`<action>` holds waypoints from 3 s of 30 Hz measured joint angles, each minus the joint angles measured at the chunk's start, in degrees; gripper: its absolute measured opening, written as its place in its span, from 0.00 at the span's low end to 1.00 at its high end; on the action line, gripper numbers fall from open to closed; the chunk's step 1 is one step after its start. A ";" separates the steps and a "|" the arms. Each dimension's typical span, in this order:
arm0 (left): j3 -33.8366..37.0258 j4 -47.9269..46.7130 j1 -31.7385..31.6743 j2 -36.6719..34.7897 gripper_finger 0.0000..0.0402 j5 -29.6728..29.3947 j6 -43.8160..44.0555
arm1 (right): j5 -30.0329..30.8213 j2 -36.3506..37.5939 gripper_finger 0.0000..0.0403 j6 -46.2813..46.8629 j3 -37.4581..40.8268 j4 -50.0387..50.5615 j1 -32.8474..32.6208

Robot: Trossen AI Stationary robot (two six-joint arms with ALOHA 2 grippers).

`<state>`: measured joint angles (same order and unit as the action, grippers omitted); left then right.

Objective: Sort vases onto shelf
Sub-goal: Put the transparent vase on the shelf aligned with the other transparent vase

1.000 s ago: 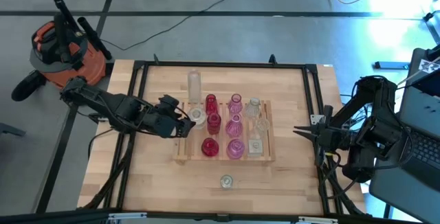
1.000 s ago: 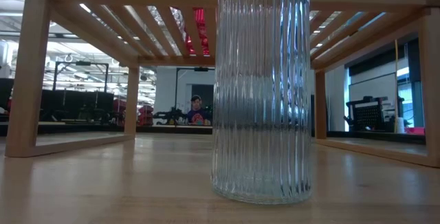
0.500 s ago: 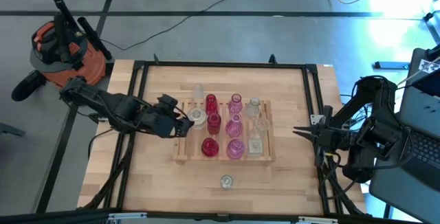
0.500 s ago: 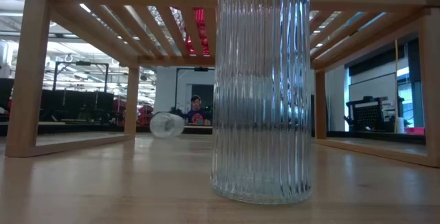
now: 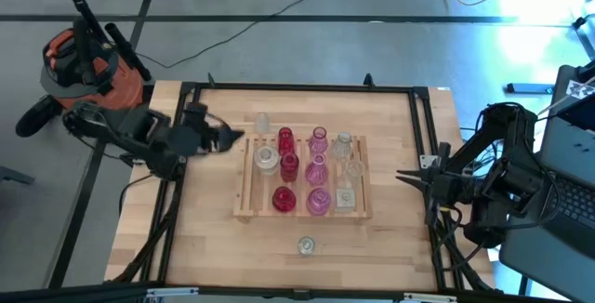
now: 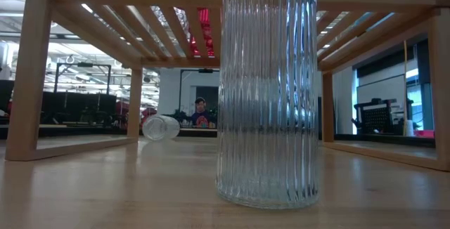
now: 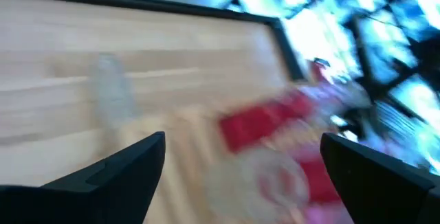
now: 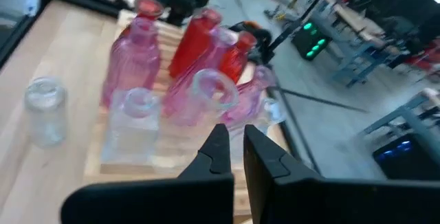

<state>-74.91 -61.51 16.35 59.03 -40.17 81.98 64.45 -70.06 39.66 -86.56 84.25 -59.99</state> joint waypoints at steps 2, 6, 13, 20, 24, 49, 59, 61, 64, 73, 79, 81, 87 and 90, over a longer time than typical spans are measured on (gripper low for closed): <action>0.00 -2.67 -5.31 -1.33 0.94 3.65 -1.54 | 2.11 0.00 0.00 -0.87 0.00 -0.04 1.87; 0.00 -2.53 -17.77 -2.00 0.95 13.37 -14.26 | 5.30 0.00 0.00 -2.33 -0.01 -0.21 7.44; 0.02 0.68 -44.68 3.38 0.95 31.60 -40.60 | 4.51 0.10 0.00 -2.81 -0.02 -5.24 21.34; 0.02 14.29 -68.82 15.42 0.95 63.05 -52.52 | -2.71 0.13 0.00 -16.79 -0.02 -20.82 31.90; 0.11 13.79 -74.09 23.47 0.95 67.80 -53.86 | -8.60 0.13 0.00 -27.02 -0.02 -30.97 36.31; 0.07 13.63 -69.95 50.95 0.95 71.25 -56.53 | -8.09 -5.60 0.00 -30.62 -0.04 -43.14 38.69; 0.07 15.10 -66.01 54.69 0.94 64.10 -53.48 | -8.41 -5.95 0.00 -30.60 -0.04 -44.24 38.65; 0.07 15.18 -65.41 54.70 0.92 62.90 -52.88 | -8.58 -5.95 0.00 -30.60 -0.04 -44.24 38.65; 0.05 15.42 -64.36 54.70 0.86 60.88 -52.11 | -8.92 -5.95 0.00 -30.59 -0.04 -44.20 38.65; 0.02 16.39 -63.54 54.79 0.55 60.64 -50.15 | -10.39 -5.95 0.00 -31.07 -0.02 -43.67 38.62; 0.02 17.30 -63.60 54.79 0.53 60.65 -49.30 | -11.63 -5.92 0.00 -31.17 -0.02 -43.56 38.62; 0.02 17.49 -63.60 54.79 0.53 60.65 -49.30 | -11.63 -5.92 0.00 -31.15 -0.02 -43.58 38.62; 0.04 17.71 -63.62 53.92 0.53 61.82 -50.88 | -13.55 -5.92 0.00 -31.17 -0.02 -43.72 38.62; 0.04 17.75 -63.66 51.94 0.53 61.75 -51.46 | -14.50 -5.92 0.00 -31.17 -0.02 -43.79 38.62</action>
<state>-74.87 -43.75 -47.31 110.98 21.58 30.52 49.94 -75.99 8.50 -86.59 40.45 -21.37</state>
